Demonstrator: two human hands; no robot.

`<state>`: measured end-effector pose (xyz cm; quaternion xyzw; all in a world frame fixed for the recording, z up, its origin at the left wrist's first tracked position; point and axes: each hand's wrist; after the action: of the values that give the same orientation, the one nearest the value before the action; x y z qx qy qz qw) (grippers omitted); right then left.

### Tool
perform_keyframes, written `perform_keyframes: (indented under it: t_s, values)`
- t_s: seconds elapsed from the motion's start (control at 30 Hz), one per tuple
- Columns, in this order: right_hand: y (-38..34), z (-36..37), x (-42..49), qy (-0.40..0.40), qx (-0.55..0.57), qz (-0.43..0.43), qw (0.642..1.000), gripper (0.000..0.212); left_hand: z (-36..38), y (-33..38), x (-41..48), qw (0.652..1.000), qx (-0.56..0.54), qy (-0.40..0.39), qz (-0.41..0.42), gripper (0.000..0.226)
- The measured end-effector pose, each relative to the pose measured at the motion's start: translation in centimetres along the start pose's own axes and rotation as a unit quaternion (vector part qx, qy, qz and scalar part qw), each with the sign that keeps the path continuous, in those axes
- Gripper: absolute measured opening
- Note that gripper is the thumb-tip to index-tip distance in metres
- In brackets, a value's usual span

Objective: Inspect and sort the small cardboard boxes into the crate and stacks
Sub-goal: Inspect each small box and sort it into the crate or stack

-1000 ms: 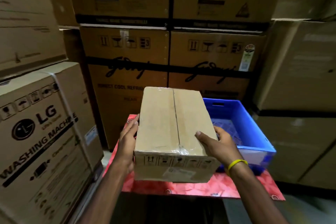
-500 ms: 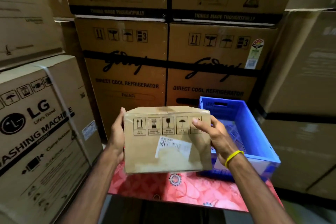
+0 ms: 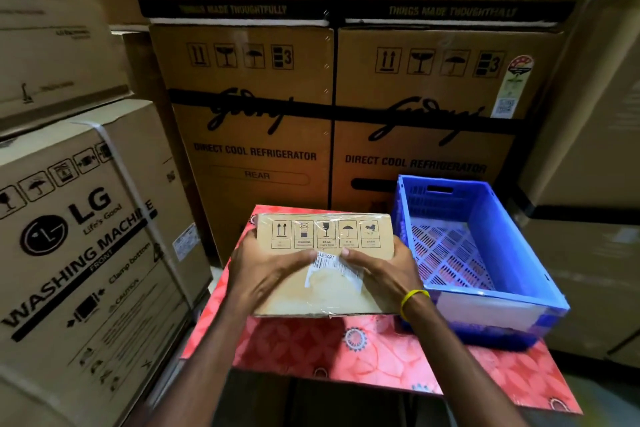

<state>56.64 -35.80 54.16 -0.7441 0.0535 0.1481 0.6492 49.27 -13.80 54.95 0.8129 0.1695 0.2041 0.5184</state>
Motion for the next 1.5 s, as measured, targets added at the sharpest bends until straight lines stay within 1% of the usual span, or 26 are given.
perform_keyframes:
  t_s: [0.03,0.1,0.13,0.17,0.23,0.27,0.33,0.43,0.5,0.63,0.8,0.87,0.93,1.03,1.07,1.13,1.2,1.23,1.27,1.33,1.37,1.43,1.47,1.5]
  values:
    - [0.3,0.1,0.1,0.029,-0.041,-0.003,0.999,0.06,0.1,0.0,0.1,0.999,0.035,0.025,0.004,0.076]
    - [0.7,0.8,0.3,0.082,-0.104,0.004,0.991,0.077,0.3,-0.1,0.2,0.995,0.086,0.051,0.016,0.105]
    - [0.9,1.2,0.5,0.099,-0.123,0.007,0.987,0.084,0.4,-0.2,0.2,0.994,0.098,0.053,0.016,0.12]
    - [1.0,1.5,0.7,0.111,-0.14,0.01,0.984,0.093,0.6,-0.6,0.4,0.993,0.107,0.051,0.016,0.13]
    - [1.1,2.3,1.1,0.126,-0.17,0.009,0.977,0.115,0.8,-1.0,0.7,0.992,0.127,0.029,-0.005,0.14]
    - [1.2,2.6,1.3,0.13,-0.181,0.007,0.975,0.122,0.8,-1.2,0.8,0.991,0.133,0.017,-0.017,0.141]
    - [1.5,2.9,1.8,0.135,-0.2,0.004,0.97,0.128,1.0,-1.5,1.0,0.991,0.133,0.009,-0.024,0.14]
    - [2.0,3.4,2.3,0.147,-0.21,0.02,0.967,0.129,1.3,-1.9,1.3,0.991,0.136,0.003,-0.018,0.139]
    - [2.1,3.7,2.0,0.158,-0.201,0.027,0.966,0.122,1.6,-2.0,1.4,0.99,0.144,-0.002,-0.012,0.142]
    - [2.5,3.9,1.7,0.168,-0.184,0.041,0.968,0.117,2.4,-2.4,2.0,0.986,0.167,-0.006,-0.011,0.142]
    - [2.8,3.3,2.1,0.169,-0.181,0.03,0.968,0.118,2.5,-2.6,2.1,0.984,0.175,-0.009,0.004,0.144]
    - [2.7,2.9,2.2,0.165,-0.182,0.036,0.969,0.113,2.2,-2.5,2.2,0.985,0.173,-0.008,0.015,0.14]
    - [2.6,2.7,2.3,0.161,-0.181,0.039,0.969,0.108,2.0,-2.6,2.5,0.987,0.157,-0.007,0.024,0.132]
    - [2.1,2.0,2.1,0.143,-0.181,0.048,0.972,0.098,1.1,-2.8,3.2,0.993,0.116,-0.015,0.027,0.114]
    - [1.7,1.7,2.2,0.133,-0.173,0.06,0.974,0.096,0.6,-2.7,3.5,0.996,0.086,-0.023,0.02,0.111]
    - [0.7,0.9,2.9,0.111,-0.151,0.082,0.979,0.104,-0.5,-2.5,4.2,0.998,-0.038,-0.044,-0.005,0.111]
    - [-0.3,0.1,4.6,0.089,-0.142,0.095,0.981,0.118,-1.4,-1.9,4.7,0.985,-0.157,-0.068,-0.02,0.101]
    - [-0.7,-0.3,5.5,0.078,-0.14,0.093,0.983,0.125,-1.9,-1.7,4.8,0.978,-0.188,-0.084,-0.014,0.097]
    - [-1.4,-0.7,6.0,0.075,-0.143,0.094,0.982,0.133,-2.3,-1.5,5.0,0.975,-0.199,-0.103,0.003,0.102]
    - [-3.8,-1.0,5.9,0.07,-0.157,0.1,0.98,0.143,-3.1,-1.6,5.3,0.968,-0.197,-0.146,0.048,0.129]
    - [-5.1,-1.0,5.7,0.065,-0.163,0.106,0.979,0.142,-3.5,-1.8,5.3,0.965,-0.185,-0.172,0.07,0.14]
    - [-6.8,-1.1,5.7,0.048,-0.173,0.122,0.976,0.133,-3.7,-2.6,5.0,0.958,-0.122,-0.23,0.12,0.155]
    - [-7.5,-1.1,5.6,0.043,-0.173,0.124,0.976,0.128,-3.5,-2.8,4.8,0.955,-0.094,-0.244,0.142,0.159]
    - [-8.0,-1.1,5.7,0.039,-0.171,0.124,0.977,0.124,-3.2,-3.0,4.6,0.955,-0.084,-0.24,0.155,0.162]
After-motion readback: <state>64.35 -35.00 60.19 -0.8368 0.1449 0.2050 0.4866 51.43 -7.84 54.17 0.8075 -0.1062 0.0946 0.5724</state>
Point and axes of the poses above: each hand's wrist, its own x-axis towards the middle knuckle, its own z-axis out of the palm, y = z × x, and after that the axes turned 10 degrees about z, right-handed
